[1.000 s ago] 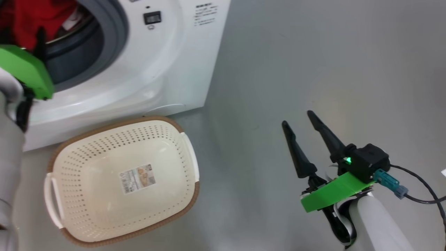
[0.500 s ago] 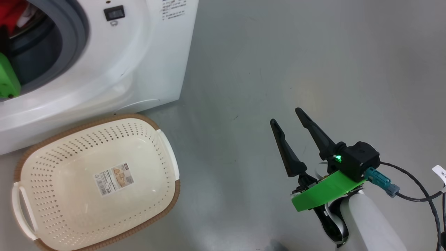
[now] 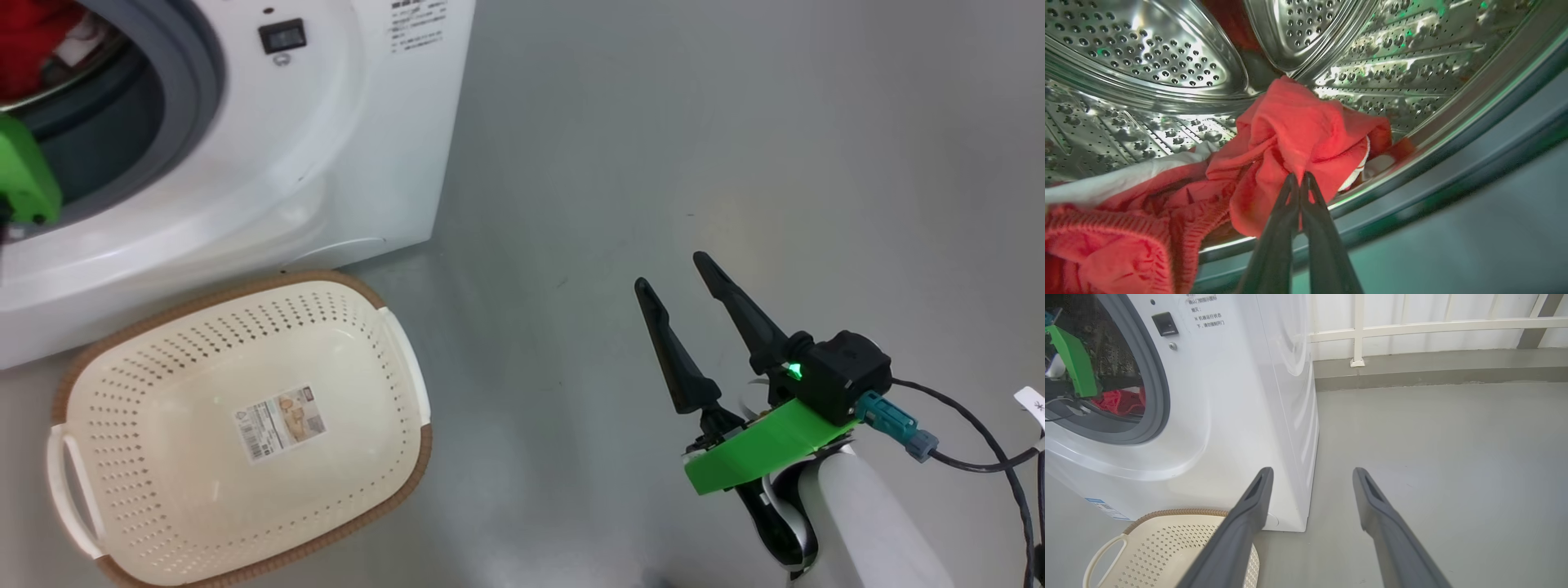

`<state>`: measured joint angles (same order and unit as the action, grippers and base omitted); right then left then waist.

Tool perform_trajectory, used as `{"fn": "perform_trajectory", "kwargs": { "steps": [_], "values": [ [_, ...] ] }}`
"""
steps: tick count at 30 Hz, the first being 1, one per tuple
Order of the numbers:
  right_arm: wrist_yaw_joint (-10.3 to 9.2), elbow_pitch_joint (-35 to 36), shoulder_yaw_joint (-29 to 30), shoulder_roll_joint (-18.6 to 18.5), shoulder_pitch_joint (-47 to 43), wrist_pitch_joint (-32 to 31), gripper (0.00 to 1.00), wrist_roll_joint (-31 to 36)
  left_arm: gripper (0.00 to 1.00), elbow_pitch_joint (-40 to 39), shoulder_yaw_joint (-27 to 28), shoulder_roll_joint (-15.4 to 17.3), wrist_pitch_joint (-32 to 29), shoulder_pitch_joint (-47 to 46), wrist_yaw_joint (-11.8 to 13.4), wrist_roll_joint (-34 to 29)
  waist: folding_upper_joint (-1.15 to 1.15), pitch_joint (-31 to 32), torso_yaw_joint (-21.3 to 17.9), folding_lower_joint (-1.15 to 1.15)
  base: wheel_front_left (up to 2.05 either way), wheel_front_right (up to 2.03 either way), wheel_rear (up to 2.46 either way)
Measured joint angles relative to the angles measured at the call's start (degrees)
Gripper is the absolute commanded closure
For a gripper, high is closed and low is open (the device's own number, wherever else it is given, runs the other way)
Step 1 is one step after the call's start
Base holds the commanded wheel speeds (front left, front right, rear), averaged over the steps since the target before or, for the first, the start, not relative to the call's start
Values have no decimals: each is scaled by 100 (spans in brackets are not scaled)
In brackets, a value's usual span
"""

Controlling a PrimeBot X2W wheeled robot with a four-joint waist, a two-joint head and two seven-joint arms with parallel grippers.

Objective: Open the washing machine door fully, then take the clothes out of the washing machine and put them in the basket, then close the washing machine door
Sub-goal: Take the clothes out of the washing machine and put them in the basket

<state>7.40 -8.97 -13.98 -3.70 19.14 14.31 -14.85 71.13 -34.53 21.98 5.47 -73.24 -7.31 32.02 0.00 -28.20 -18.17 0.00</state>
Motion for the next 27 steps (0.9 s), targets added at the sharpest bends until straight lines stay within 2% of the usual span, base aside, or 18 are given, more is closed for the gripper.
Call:
{"fn": "perform_trajectory", "kwargs": {
  "steps": [8, 14, 22, 23, 27],
  "values": [
    [0, -40, 59, -26, -7, 0, 0, 0, 100, -87, 123, -322, 715, 194, 0, 500, 0, 226, 236, 0, 0, 0, 0],
    [0, -53, 180, -124, -76, 0, 0, 0, 100, -358, 285, -474, 881, 500, 0, 683, 0, 461, 460, 0, 0, 0, 0],
    [0, -45, 298, -164, -294, 0, 0, 4, 100, -1606, 1061, -495, 882, 1070, 113, 469, 0, 706, 741, 0, 0, 0, 0],
    [0, -41, 357, -187, -328, 1, 0, 5, 100, -1937, 1340, -565, 882, 1359, 166, 372, 0, 789, 802, 0, 0, 0, 0],
    [0, -47, 392, -207, -427, 0, 0, 5, 100, -2419, 1705, -681, 882, 1791, 169, 157, 0, 914, 887, 0, 0, 0, 0]
  ]
}}
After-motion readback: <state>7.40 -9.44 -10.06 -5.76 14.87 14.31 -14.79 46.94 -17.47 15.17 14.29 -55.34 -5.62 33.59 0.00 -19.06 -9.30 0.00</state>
